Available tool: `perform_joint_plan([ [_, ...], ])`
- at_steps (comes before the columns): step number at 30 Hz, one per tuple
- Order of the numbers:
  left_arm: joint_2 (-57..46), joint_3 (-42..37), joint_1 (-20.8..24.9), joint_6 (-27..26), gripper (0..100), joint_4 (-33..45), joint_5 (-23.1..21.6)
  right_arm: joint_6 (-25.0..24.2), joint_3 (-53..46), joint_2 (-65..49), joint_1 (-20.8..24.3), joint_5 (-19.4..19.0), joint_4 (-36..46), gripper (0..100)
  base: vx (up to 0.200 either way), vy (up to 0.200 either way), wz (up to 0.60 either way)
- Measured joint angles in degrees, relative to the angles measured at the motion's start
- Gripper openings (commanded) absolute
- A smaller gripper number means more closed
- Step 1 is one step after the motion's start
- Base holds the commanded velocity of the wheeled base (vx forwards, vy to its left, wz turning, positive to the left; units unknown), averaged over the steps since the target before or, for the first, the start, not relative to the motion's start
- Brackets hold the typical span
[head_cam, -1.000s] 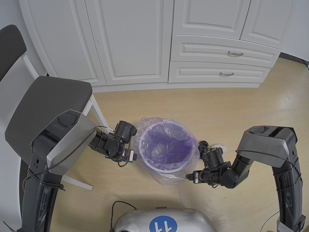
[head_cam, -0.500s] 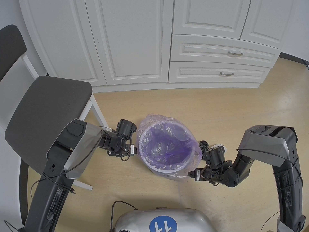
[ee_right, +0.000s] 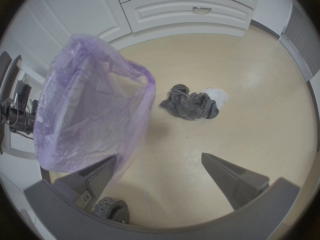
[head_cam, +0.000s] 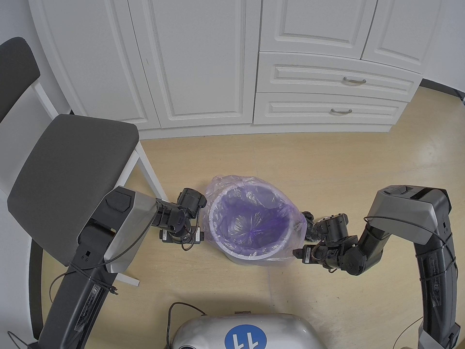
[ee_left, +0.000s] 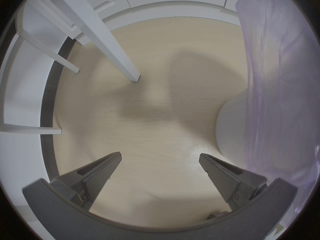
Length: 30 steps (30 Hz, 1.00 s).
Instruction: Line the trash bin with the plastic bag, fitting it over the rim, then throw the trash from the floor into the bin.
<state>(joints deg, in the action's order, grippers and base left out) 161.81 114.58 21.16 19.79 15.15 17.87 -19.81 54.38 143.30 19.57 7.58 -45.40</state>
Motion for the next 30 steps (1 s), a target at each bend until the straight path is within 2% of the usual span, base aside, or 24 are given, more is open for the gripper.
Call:
perform_joint_plan([
  [6, -0.1, 0.0, -0.9, -0.8, 100, 1.8, 3.5, 0.1, 1.8, 0.5, -1.2, -0.1, 0.9, 100, 0.000, 0.000, 0.00],
  [12, -2.1, 0.0, -2.6, -1.2, 100, 6.8, 4.5, -0.5, 9.2, 1.7, -3.0, -0.8, 8.2, 100, 0.000, 0.000, 0.00],
  [21, -7.2, 0.0, -5.2, -0.9, 100, 8.7, 4.6, -8.2, 22.6, 5.0, -4.7, -1.2, 13.6, 100, 0.000, 0.000, 0.00],
  [30, -12.1, -1.2, -5.4, 0.2, 100, 7.1, 4.5, -13.1, 42.5, 9.9, -5.1, -1.5, 26.4, 100, 0.000, 0.000, 0.00],
])
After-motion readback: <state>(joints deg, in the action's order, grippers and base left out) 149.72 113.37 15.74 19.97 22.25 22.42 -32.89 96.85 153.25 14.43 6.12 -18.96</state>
